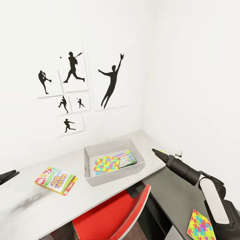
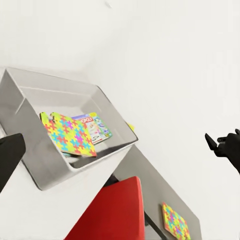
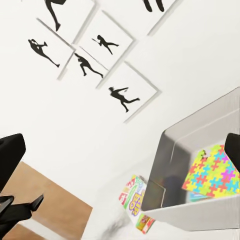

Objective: Put all the toys in the child's room - the three board games (two on the bed and one on the table), the two jigsaw puzzles on the table, and the tennis ball on the table - inside the toy box on the table in the child's room.

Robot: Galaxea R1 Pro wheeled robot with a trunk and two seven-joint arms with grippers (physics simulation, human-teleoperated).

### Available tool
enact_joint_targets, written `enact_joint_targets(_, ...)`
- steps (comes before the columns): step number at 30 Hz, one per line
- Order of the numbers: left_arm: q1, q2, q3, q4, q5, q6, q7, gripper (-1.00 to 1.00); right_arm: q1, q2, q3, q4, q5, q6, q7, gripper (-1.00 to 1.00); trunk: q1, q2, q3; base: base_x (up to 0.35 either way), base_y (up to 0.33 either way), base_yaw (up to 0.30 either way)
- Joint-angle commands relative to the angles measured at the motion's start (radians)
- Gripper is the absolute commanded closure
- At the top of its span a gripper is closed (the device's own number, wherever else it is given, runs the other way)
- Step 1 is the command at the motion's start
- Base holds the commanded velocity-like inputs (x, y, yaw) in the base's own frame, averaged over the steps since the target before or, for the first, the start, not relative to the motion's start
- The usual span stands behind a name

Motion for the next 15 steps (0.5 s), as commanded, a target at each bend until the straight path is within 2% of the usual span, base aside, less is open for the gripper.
enact_joint_targets(1,-0.001,0.0,0.0,0.0,-0.002,0.011,-0.005,-1.0,-0.001,0.0,-0.002,-0.001,-0.001,0.006,0.002,-1.0,0.001,-0.002,-0.001,-0.095,0.18,0.24)
enact_joint_targets(15,-0.001,-0.002,-0.001,0.0,-0.002,0.011,-0.005,-1.0,-0.001,0.001,-0.001,-0.001,0.0,0.006,0.0,-1.0,0.001,-0.002,0.001,-0.026,0.17,0.276)
